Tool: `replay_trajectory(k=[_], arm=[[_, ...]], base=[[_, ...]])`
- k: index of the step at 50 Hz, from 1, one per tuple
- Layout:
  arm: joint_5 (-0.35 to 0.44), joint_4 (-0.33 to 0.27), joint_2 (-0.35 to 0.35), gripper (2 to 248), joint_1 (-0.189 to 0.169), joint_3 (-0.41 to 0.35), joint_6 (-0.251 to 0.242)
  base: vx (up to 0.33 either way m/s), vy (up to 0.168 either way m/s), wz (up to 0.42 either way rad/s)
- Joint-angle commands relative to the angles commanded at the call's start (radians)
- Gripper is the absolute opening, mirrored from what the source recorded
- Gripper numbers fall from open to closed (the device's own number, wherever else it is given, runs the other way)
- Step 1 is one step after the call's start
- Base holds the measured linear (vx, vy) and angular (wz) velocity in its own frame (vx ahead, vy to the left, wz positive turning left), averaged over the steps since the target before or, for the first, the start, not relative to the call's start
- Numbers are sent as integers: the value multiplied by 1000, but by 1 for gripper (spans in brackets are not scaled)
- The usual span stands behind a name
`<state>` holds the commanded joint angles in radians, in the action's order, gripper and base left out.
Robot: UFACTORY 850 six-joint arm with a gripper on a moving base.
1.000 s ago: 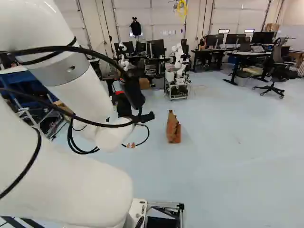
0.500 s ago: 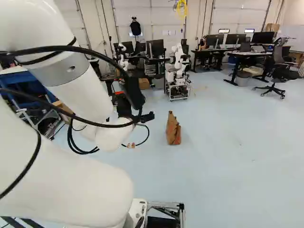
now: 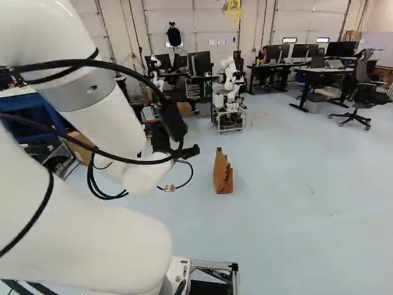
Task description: Pick up the grocery bag from the ground
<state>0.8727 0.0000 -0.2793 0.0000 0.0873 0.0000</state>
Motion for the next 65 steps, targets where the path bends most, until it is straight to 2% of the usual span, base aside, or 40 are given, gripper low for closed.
replay_trajectory(k=[65], arm=[[0, 0, 0, 247, 0, 0, 0]], base=[[180, -63, 2]])
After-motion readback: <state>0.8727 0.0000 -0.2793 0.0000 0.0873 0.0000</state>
